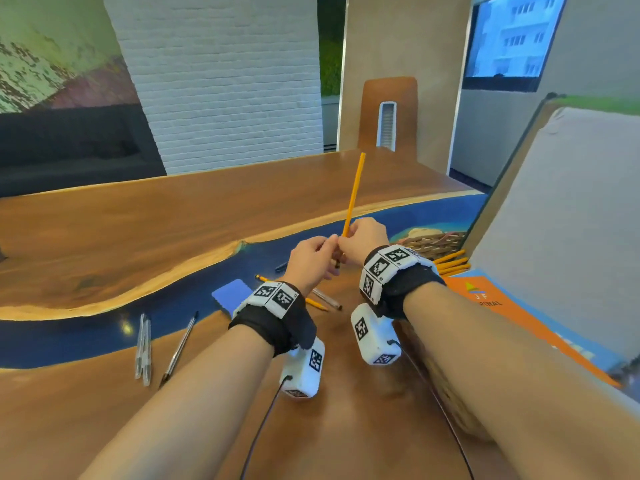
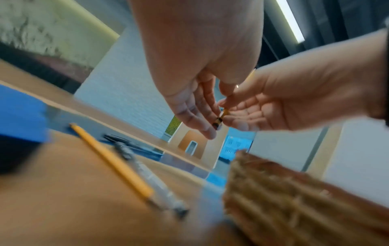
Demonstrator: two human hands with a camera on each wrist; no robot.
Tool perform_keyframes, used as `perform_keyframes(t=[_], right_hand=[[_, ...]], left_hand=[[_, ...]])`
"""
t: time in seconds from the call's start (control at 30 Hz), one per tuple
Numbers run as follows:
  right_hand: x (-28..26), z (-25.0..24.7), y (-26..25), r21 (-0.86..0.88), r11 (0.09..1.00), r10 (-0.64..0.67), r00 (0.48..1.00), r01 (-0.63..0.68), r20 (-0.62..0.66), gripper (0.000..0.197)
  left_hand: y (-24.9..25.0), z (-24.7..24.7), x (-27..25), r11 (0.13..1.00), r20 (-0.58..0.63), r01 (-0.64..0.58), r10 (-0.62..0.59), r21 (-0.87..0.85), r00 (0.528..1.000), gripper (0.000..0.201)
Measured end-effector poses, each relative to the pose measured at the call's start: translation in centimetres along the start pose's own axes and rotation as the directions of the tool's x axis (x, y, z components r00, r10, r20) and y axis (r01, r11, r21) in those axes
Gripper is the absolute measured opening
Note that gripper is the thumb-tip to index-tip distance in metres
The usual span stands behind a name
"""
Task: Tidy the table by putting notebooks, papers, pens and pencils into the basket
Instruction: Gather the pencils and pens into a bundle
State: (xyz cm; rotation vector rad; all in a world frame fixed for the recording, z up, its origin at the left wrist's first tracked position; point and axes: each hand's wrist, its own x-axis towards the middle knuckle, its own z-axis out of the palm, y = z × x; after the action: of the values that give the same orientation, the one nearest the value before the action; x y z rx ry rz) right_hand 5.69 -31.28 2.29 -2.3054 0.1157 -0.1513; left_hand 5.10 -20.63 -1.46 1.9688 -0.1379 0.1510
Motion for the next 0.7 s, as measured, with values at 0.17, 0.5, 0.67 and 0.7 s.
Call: perform_keyframes(t=[0.17, 0.5, 0.67, 0.7], right_hand=[[0.7, -4.2, 3.4, 0.141, 0.975, 0.182, 0.981, -0.171, -0.067, 0.026], [0.3, -9.4, 6.0, -0.349, 0.912, 0.269, 0.957, -0.218, 0.107, 0.027], [2.9, -6.8, 6.7, -0.620, 0.760, 0.359, 0.921, -0.194, 0.153, 0.026], [3.5, -6.0, 7.0, -0.638, 0.752, 0.341, 0.926, -0.165, 0.162, 0.025]], left_hand=[[3.0, 3.4, 0.2, 0.996, 0.137, -0.082, 0.076, 0.037, 0.988, 0.016], [4.2, 6.8, 0.2, 0.856, 0.294, -0.215, 0.079, 0.470, 0.953, 0.015], [4.4, 6.9, 0.2, 0.824, 0.316, -0.243, 0.082, 0.513, 0.945, 0.013], [4.3, 6.8, 0.3, 0.818, 0.332, -0.252, 0.080, 0.517, 0.940, 0.013]])
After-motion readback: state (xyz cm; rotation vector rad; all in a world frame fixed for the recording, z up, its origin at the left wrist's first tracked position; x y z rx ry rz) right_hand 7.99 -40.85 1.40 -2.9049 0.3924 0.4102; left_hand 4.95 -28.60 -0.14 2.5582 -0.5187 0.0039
